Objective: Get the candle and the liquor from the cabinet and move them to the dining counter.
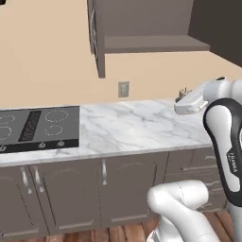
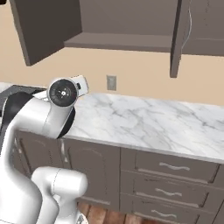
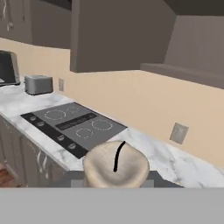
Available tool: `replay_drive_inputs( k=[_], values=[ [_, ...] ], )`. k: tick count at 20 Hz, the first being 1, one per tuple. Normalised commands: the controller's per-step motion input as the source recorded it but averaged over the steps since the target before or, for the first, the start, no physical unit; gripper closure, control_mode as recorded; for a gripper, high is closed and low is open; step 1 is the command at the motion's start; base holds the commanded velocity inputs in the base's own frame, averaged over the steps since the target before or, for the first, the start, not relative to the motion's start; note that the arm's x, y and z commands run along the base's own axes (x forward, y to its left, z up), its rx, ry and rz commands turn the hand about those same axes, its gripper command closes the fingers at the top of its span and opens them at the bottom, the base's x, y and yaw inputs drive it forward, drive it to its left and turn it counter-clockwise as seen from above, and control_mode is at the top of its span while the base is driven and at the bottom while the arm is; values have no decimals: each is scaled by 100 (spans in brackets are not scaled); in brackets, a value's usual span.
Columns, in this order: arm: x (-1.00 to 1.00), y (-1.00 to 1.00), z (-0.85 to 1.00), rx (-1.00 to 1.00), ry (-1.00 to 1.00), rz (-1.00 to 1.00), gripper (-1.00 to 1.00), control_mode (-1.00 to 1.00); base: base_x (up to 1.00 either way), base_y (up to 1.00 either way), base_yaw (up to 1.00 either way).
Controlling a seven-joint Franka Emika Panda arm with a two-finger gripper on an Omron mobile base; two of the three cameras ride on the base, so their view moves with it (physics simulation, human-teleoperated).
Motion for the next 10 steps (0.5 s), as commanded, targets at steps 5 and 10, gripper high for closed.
replay_drive_inputs(
  k=[5,10],
  values=[
    [0,0,0,0,0,0,100,100,-59,0,52],
    [0,0,0,0,0,0,100,100,-21,0,95]
  ],
)
